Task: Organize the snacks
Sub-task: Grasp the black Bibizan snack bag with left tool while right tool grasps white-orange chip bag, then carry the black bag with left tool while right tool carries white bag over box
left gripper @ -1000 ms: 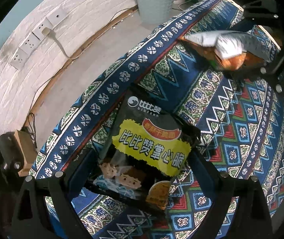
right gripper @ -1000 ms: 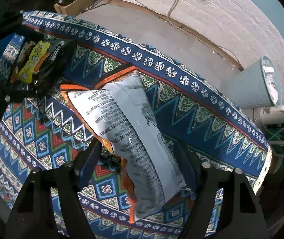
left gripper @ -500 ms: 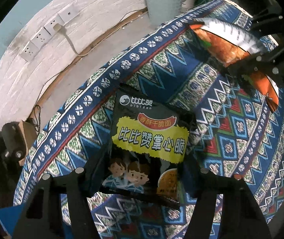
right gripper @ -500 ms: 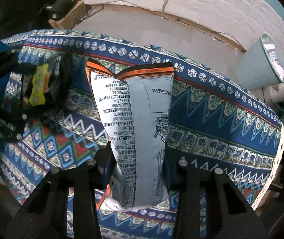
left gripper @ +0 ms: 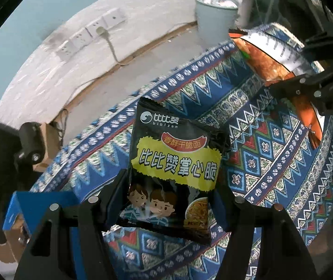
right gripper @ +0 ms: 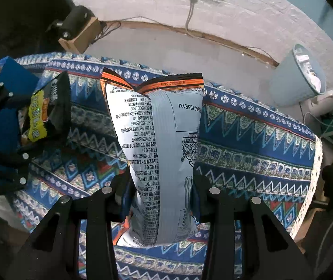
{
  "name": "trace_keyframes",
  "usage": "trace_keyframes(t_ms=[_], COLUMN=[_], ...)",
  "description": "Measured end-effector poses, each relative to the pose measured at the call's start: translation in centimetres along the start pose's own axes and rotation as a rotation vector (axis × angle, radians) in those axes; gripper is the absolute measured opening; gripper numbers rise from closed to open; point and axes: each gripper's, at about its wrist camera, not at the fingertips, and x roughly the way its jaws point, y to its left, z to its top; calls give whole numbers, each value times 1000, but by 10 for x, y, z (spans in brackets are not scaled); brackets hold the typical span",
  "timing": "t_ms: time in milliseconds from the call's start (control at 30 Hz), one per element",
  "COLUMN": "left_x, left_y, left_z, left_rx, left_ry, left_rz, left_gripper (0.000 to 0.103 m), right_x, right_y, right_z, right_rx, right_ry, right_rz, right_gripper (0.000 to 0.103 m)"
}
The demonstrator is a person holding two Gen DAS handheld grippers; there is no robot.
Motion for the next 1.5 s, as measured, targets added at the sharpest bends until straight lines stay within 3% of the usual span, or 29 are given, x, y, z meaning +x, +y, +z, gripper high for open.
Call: trace_keyframes(t_ms=[400,1033,1500], left_x=[-46,-113,-146], left_y=[11,38,74], left_z=[-17,-81,-130], left_rx=[-112,-262,-364], left_ry=[-54,-117,-161], left_rz=[11,92,156], left_gripper=[67,67,67], right_x=[-41,-89,-98], right_y=[26,88,152], right_z=[-2,0,15], right_rx=[-7,-75,-163], right_ry=[-87,-191,-217], right_rz=[19,108,172], right_gripper=[39,39,39])
